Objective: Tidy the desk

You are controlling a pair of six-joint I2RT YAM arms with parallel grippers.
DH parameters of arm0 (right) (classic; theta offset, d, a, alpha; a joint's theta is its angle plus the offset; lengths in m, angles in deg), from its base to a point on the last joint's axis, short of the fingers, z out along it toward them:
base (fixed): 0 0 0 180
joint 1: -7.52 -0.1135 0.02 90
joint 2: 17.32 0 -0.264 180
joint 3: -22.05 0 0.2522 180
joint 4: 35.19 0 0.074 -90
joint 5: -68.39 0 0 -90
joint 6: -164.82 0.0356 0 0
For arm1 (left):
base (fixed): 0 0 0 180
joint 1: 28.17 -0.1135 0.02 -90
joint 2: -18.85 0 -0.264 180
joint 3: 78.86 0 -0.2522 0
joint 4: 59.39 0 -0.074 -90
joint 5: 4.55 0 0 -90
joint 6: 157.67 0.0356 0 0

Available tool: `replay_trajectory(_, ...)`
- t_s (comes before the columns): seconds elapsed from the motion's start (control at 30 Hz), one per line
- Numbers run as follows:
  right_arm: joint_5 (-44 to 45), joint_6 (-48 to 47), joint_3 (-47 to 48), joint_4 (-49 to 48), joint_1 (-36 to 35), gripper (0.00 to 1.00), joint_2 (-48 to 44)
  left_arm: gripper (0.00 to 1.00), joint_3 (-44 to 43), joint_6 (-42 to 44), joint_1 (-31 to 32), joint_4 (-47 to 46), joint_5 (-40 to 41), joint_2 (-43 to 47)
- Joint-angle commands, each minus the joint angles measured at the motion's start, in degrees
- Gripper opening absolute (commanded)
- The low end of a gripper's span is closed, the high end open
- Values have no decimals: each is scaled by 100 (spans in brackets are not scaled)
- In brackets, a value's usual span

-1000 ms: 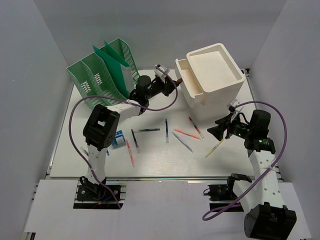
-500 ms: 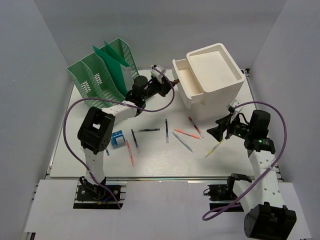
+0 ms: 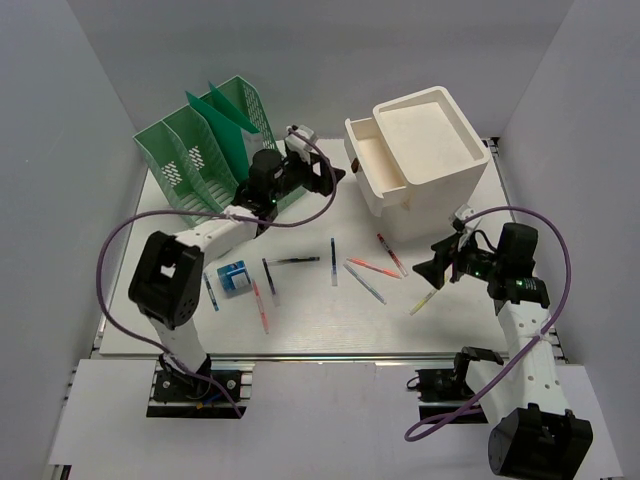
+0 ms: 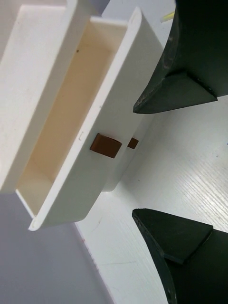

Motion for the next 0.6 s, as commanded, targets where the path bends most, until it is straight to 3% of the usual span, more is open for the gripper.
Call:
replay_trajectory(0.0,0,-340,64,218,-74,80,-91,90,174,-19,-12,413,217,941)
replay_trajectory(0.1,114,-1515,300,797,-127,78,-38,85,455,-256,101,949,79,1548)
replay_trajectory(0.13,175,-1519,389,1356,-144,78,-3,78,508,-414,102,1134,-71,1681)
replay_trajectory(0.17,211,-2955,477,1666,-153,76,49,74,604,-520,102,1570,-186,1804)
replay_trajectory(0.2,202,-3639,634,2078,-170,74,189,69,658,-599,102,1775,-283,1945)
replay_trajectory(0.23,228,-4264,705,2779,-162,72,260,58,736,-704,102,2012,-449,2225)
replay_trajectory(0.33,447,-6164,785,3844,-188,70,585,46,1140,-749,102,2689,-678,2839)
replay_trajectory(0.4,536,-7185,811,4199,-214,69,874,51,1562,-741,102,3033,-697,3175)
replay_trajectory(0.47,746,-7974,785,4629,-249,67,1147,67,1791,-644,102,3374,-627,3676)
replay_trajectory(0.57,957,-8392,627,4641,-311,65,1245,75,2239,-433,102,3614,-258,4248)
